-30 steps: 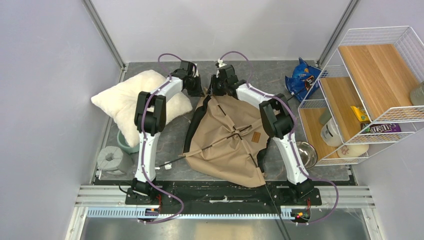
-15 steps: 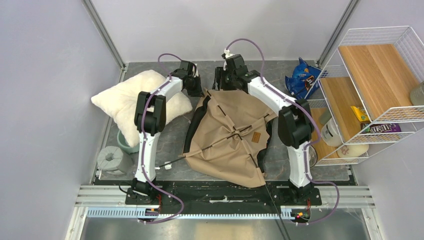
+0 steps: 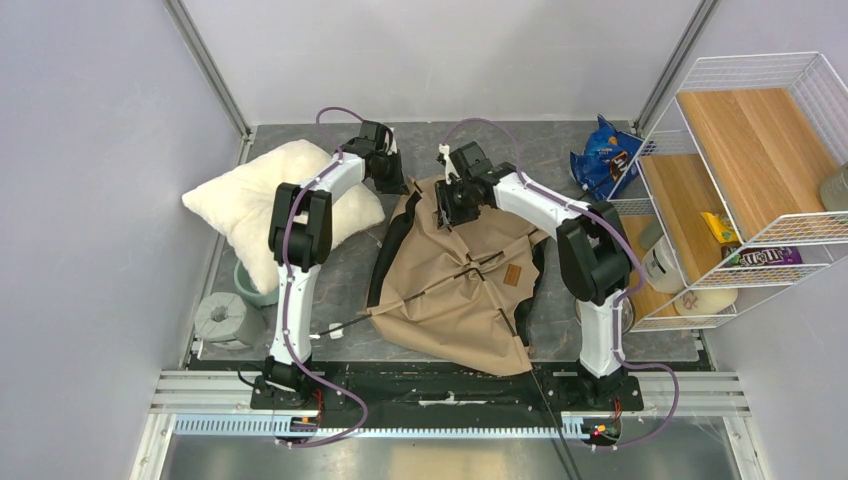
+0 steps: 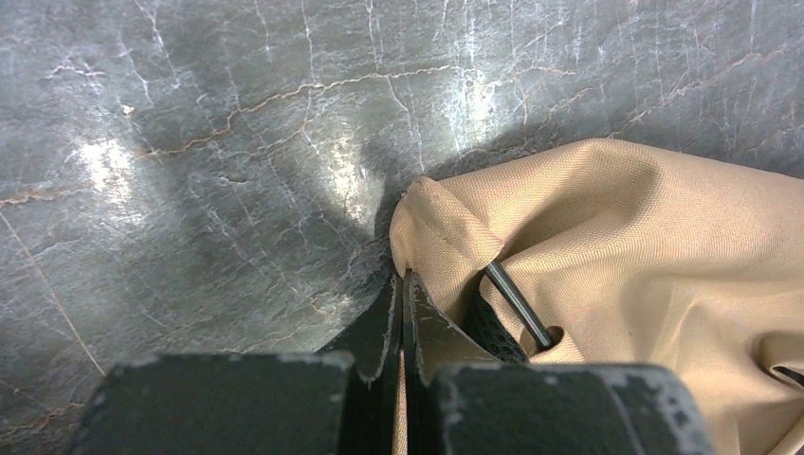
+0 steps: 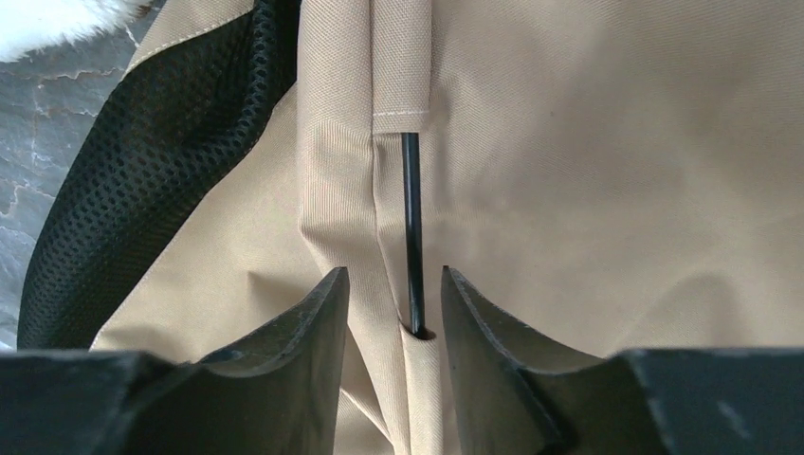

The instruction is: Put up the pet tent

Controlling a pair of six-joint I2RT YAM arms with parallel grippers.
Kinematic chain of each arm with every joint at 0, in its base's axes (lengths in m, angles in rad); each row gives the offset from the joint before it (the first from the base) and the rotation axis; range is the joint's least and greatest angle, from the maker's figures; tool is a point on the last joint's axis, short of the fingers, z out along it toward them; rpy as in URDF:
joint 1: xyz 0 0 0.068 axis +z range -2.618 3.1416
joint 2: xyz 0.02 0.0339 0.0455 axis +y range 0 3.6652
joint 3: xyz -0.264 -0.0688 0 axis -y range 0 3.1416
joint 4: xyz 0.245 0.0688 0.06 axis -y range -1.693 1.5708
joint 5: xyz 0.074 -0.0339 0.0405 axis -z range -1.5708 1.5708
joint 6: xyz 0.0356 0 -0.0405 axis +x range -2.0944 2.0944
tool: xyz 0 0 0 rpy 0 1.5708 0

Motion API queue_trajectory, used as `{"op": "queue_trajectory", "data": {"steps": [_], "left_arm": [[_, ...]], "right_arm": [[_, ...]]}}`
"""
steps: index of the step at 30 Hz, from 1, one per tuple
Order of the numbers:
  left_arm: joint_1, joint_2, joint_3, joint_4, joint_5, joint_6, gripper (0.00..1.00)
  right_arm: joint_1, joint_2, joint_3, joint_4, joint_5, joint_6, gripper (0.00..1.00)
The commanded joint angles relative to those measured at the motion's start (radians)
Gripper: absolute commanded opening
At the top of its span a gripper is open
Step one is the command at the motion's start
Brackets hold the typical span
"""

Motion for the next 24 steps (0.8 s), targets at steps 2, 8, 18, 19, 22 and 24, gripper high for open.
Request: {"op": "queue_trajectory", "data": {"steps": [2,8,18,19,22,24], "left_arm": [[0.003,-0.048,0.032,-0.020,0.043,0.022,0.02],[0.003,-0.059,0.018,-0.021,0.061,0.023,0.02],[0.003,-0.116,0.033,-0.022,0.071,0.039,0.04],[0.003,-0.122,0.036,-0.022,0.074,0.037,0.05],[0.003,-0.132,0.045,-0.030,0.078,0.038,0.09],[0.003,-0.138,0.055,-0.040,0.076,0.045,0.13]], "right_arm": [[0.006,0.045,0.053,0.028,-0.021,-0.031,0.41],[0.006,0.075,0.066,0.044,-0.027,-0.033,0.13],[0.006,-0.020,-0.043,0.204,-0.019,0.010,0.00],[0.005,-0.033,-0.061,0.230,-0.013,0.015,0.00],[0.005,-0.064,-0.098,0.299,0.003,0.035,0.00],[0.006,-0.080,-0.120,0.345,0.014,0.048,0.00]]}}
